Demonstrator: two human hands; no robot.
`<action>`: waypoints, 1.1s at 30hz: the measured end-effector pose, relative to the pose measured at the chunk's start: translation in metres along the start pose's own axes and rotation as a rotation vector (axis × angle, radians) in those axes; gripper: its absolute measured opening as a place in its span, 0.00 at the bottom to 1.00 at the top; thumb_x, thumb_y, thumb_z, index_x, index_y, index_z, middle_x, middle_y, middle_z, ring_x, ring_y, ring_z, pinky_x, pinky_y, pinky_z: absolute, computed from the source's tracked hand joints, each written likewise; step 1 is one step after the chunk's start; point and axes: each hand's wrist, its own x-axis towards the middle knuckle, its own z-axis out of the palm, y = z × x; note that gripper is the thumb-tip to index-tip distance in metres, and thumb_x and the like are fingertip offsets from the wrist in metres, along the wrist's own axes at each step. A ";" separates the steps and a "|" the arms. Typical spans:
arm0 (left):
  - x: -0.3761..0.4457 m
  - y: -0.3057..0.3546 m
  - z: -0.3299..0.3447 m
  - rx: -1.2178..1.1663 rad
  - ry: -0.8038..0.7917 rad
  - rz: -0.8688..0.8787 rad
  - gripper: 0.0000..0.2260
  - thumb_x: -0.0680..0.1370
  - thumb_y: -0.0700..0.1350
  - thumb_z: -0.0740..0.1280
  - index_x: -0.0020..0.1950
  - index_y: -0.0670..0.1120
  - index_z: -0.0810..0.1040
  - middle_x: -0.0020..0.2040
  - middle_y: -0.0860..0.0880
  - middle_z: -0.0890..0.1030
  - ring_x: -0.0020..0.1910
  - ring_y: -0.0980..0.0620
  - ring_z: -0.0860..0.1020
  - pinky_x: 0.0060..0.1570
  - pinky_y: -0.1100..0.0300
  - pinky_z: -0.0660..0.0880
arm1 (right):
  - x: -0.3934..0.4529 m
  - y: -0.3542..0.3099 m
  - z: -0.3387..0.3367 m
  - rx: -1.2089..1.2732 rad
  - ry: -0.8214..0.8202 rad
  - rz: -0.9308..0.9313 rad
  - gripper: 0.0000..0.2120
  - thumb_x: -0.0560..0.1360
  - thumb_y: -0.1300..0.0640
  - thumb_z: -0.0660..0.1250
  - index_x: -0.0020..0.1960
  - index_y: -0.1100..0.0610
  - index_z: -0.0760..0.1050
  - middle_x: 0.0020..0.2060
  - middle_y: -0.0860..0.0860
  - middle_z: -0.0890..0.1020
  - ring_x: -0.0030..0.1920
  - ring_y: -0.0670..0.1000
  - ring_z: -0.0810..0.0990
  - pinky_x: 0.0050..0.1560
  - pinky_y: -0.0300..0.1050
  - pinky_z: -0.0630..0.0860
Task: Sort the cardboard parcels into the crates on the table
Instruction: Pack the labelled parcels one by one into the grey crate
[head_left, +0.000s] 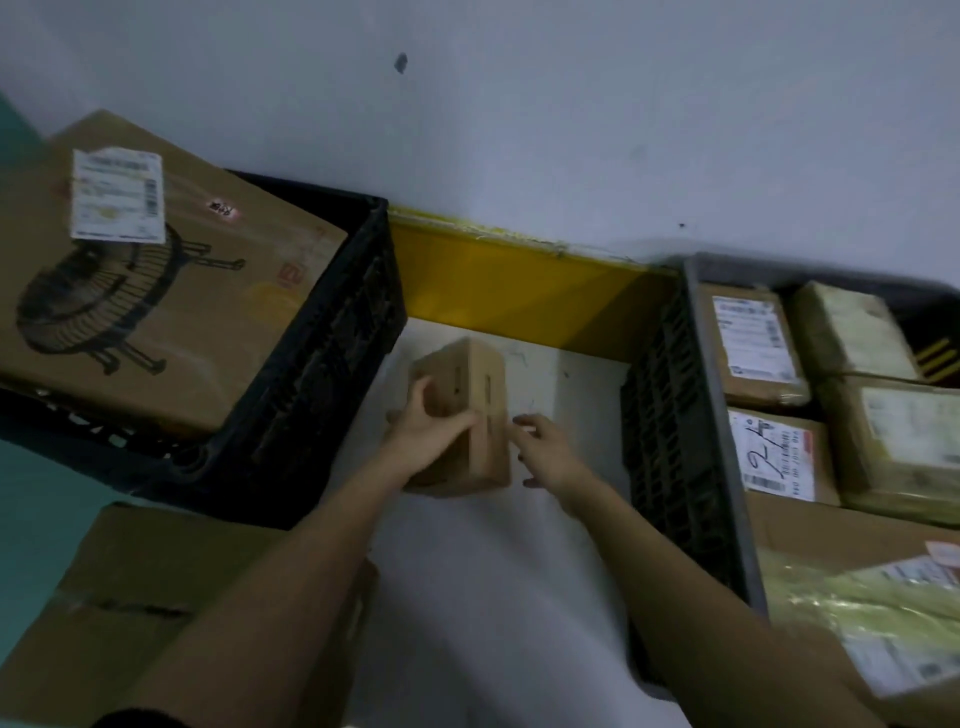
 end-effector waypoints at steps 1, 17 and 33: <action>-0.007 0.015 -0.002 -0.163 -0.038 0.005 0.42 0.67 0.64 0.73 0.76 0.60 0.58 0.70 0.51 0.72 0.61 0.48 0.74 0.57 0.48 0.73 | -0.007 -0.010 -0.008 0.112 -0.022 0.011 0.26 0.79 0.36 0.59 0.72 0.48 0.65 0.64 0.50 0.74 0.57 0.52 0.76 0.58 0.55 0.77; -0.080 0.089 0.010 -0.486 -0.102 0.328 0.23 0.74 0.61 0.71 0.67 0.59 0.74 0.57 0.51 0.84 0.55 0.49 0.83 0.48 0.51 0.81 | -0.060 -0.037 -0.067 0.284 0.542 -0.447 0.28 0.76 0.58 0.72 0.71 0.50 0.63 0.50 0.40 0.76 0.43 0.35 0.78 0.34 0.30 0.74; -0.092 0.147 0.019 -0.477 -0.189 0.457 0.40 0.65 0.49 0.78 0.75 0.58 0.66 0.57 0.50 0.84 0.54 0.45 0.84 0.52 0.47 0.80 | -0.096 -0.055 -0.136 0.317 0.534 -0.726 0.21 0.73 0.50 0.74 0.61 0.43 0.68 0.51 0.39 0.79 0.50 0.39 0.79 0.44 0.34 0.79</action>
